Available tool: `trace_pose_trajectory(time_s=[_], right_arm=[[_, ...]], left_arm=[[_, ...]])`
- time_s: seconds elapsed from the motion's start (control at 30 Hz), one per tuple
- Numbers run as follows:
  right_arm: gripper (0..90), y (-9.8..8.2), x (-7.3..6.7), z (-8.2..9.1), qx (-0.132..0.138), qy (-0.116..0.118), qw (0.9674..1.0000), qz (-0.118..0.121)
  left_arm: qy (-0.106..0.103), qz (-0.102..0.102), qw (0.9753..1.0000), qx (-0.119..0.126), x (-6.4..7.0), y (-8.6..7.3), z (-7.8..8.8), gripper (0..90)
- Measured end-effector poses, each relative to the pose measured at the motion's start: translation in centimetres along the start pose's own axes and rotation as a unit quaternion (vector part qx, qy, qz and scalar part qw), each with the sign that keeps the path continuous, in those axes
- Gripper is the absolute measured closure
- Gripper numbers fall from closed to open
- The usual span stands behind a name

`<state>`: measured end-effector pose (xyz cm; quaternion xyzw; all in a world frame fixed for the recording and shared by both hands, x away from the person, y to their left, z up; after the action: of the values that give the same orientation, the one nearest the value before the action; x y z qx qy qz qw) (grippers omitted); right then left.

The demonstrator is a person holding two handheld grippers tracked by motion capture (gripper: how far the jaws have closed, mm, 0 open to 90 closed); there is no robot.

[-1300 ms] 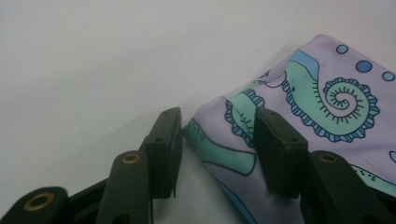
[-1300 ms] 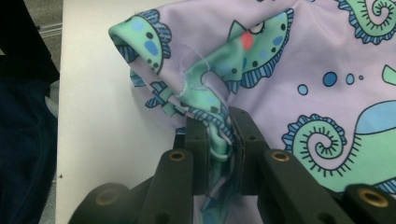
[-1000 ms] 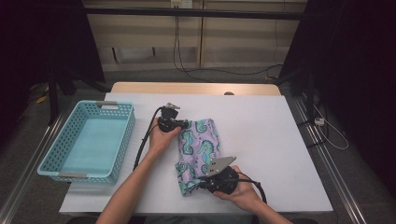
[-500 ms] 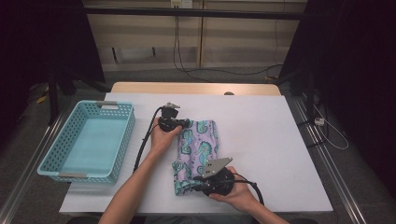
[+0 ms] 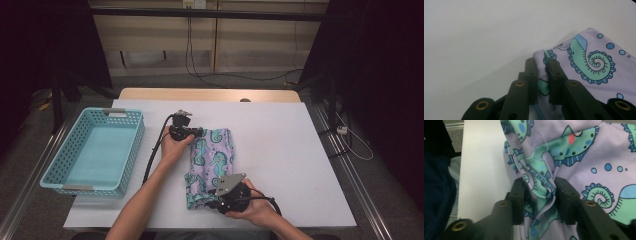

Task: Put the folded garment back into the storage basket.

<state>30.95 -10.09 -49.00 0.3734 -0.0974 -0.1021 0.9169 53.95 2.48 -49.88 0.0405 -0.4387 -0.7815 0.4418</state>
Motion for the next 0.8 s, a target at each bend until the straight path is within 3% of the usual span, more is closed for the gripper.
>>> trace_pose_trajectory(time_s=[0.07, 0.23, 0.4, 0.53, 0.8], right_arm=[[74.4, 0.1, 0.0, -0.1, 0.002, -0.005, 1.0, 0.002], [80.4, 0.2, 0.0, -0.2, 0.002, -0.017, 0.9999, 0.002], [81.6, 0.2, 0.2, 0.0, 0.013, -0.015, 0.9994, -0.026], [81.7, 0.5, 0.4, 0.6, 0.036, -0.014, 0.9982, -0.046], [81.8, 1.0, 0.7, 2.1, 0.074, -0.016, 0.9948, -0.068]], left_arm=[[0.0, 0.004, 1.0, -0.001, -0.1, 0.0, 0.0, 80.7], [-0.003, 0.018, 0.9998, 0.002, 0.0, 0.1, -0.1, 81.1], [-0.006, 0.02, 0.9998, 0.008, 0.1, 0.5, 0.3, 81.3], [-0.013, 0.034, 0.9992, 0.017, 0.4, 1.1, 0.7, 81.4], [-0.013, 0.025, 0.9994, 0.021, 1.3, 2.4, 1.3, 81.5]])
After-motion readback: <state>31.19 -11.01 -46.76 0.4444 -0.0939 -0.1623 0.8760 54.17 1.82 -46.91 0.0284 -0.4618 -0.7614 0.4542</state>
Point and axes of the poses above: each handheld gripper's, and its own axes: z roughly backward along the jaws, y roughly out of its top, x roughly to its right, the point moved 5 cm from there along -z, roughly forward along the jaws, and after that the axes turned 4 degrees about z, right-handed, at the moved point
